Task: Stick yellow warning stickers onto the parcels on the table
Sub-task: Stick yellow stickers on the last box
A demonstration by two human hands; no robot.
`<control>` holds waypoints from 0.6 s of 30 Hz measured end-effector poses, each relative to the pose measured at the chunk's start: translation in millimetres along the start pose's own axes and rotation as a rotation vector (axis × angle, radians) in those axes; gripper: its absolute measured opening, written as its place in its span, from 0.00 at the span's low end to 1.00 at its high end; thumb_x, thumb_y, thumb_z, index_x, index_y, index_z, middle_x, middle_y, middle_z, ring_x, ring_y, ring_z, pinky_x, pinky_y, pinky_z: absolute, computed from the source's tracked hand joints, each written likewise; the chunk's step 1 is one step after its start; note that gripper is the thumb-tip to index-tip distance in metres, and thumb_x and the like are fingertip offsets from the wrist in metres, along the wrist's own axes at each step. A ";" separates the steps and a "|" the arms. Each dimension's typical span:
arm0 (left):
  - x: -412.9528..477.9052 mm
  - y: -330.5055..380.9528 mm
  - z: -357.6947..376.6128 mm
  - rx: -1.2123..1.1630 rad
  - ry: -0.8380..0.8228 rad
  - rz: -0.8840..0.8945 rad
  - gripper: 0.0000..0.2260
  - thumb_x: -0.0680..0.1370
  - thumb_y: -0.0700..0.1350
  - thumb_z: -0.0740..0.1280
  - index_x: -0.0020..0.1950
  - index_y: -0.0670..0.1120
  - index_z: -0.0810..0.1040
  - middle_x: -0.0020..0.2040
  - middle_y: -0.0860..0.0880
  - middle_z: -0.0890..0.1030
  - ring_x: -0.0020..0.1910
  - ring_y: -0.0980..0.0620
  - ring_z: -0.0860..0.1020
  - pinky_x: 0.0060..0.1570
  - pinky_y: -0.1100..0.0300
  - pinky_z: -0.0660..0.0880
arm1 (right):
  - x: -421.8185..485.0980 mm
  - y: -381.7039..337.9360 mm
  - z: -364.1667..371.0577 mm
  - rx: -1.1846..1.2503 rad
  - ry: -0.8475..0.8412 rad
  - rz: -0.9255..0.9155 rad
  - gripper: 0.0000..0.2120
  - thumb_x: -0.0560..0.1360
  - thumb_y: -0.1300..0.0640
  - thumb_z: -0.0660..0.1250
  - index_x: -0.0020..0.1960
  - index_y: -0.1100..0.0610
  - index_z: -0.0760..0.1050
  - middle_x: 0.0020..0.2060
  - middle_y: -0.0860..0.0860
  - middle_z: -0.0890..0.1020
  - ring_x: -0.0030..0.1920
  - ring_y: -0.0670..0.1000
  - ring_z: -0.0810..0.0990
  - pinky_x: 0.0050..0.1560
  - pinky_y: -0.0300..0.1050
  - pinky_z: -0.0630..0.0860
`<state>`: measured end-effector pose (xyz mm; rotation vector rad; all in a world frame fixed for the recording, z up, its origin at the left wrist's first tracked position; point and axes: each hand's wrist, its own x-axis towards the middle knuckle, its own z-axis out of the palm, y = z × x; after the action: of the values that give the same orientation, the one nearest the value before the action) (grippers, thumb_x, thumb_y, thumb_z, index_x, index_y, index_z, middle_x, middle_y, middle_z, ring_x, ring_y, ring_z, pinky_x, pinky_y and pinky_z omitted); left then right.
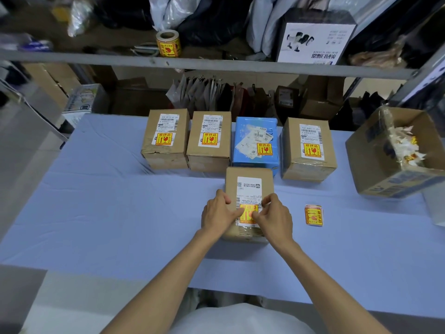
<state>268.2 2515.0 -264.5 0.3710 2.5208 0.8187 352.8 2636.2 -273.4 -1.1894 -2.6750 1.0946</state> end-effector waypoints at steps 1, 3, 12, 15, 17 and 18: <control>0.2 -2.0 -0.7 -0.017 -0.001 0.036 0.17 0.70 0.53 0.73 0.48 0.49 0.68 0.42 0.52 0.77 0.45 0.48 0.77 0.40 0.57 0.69 | -2.3 -0.3 -0.6 -0.058 0.022 -0.032 0.17 0.69 0.54 0.72 0.52 0.56 0.69 0.46 0.52 0.79 0.47 0.56 0.78 0.40 0.46 0.70; 0.4 -4.2 -1.5 -0.069 -0.035 0.136 0.13 0.69 0.50 0.75 0.47 0.53 0.72 0.35 0.54 0.78 0.39 0.52 0.78 0.40 0.57 0.72 | -2.9 1.4 -2.9 -0.104 0.074 -0.105 0.19 0.69 0.53 0.72 0.56 0.54 0.69 0.49 0.51 0.74 0.47 0.55 0.78 0.39 0.44 0.68; 1.0 -9.6 -6.6 -0.081 -0.122 0.202 0.12 0.69 0.51 0.75 0.52 0.58 0.83 0.38 0.58 0.80 0.42 0.55 0.78 0.44 0.59 0.73 | 3.7 23.2 -7.0 -0.041 -0.051 -0.328 0.12 0.71 0.47 0.73 0.54 0.45 0.83 0.56 0.44 0.72 0.55 0.46 0.72 0.43 0.44 0.72; 1.5 -8.9 -6.9 -0.093 -0.123 0.180 0.12 0.68 0.50 0.76 0.51 0.57 0.84 0.35 0.58 0.80 0.41 0.56 0.78 0.43 0.59 0.74 | 5.3 26.4 -12.8 -0.084 0.007 -0.310 0.09 0.70 0.48 0.73 0.50 0.47 0.85 0.57 0.45 0.74 0.53 0.48 0.71 0.40 0.43 0.69; 2.3 -8.1 -6.2 -0.112 -0.101 0.153 0.10 0.66 0.50 0.77 0.47 0.56 0.84 0.34 0.57 0.80 0.41 0.56 0.79 0.44 0.57 0.75 | 6.1 30.4 -16.5 -0.017 0.038 -0.275 0.07 0.69 0.51 0.75 0.47 0.49 0.85 0.57 0.46 0.76 0.52 0.49 0.73 0.40 0.43 0.69; 3.0 -7.6 -5.9 -0.135 -0.086 0.134 0.09 0.66 0.50 0.77 0.44 0.55 0.83 0.32 0.57 0.80 0.39 0.56 0.79 0.43 0.56 0.75 | 6.6 31.3 -17.8 0.024 0.045 -0.258 0.06 0.68 0.52 0.76 0.45 0.49 0.85 0.56 0.46 0.76 0.53 0.49 0.73 0.40 0.42 0.68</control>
<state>261.8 2507.3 -266.0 0.5229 2.3660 0.9963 373.3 2665.6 -280.5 -0.8236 -2.6756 1.0425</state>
